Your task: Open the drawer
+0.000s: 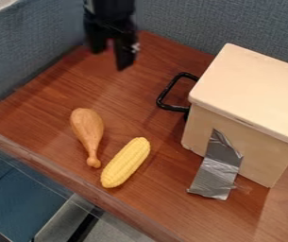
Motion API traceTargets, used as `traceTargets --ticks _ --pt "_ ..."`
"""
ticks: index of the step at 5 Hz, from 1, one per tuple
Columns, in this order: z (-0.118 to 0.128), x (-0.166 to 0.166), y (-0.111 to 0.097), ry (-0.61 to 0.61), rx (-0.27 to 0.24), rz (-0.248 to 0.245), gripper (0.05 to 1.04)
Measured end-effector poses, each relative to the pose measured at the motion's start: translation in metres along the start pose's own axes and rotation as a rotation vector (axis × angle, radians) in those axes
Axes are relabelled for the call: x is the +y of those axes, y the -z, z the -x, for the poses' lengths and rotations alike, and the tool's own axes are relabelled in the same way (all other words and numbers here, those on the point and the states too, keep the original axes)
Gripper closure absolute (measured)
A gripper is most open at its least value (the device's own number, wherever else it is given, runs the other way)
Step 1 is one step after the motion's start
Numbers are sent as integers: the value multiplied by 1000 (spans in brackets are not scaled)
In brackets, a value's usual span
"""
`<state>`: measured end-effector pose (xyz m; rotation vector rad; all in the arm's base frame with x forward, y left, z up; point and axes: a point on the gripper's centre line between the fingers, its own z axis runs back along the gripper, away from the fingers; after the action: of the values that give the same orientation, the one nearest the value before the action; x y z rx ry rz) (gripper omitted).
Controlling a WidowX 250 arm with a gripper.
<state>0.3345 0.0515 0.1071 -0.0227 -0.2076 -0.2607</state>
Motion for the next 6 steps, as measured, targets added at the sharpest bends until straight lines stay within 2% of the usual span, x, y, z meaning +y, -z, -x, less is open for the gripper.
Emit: traceTargets --ticks 1,3,5,6 --pt "-12 -8 -1 -32 -17 -26 83" --pt "-36 -8 28 -103 15 -15 83" --pt "-40 -5 54 -191 31 -8 83" --pt "-48 -11 55 -209 10 6 83"
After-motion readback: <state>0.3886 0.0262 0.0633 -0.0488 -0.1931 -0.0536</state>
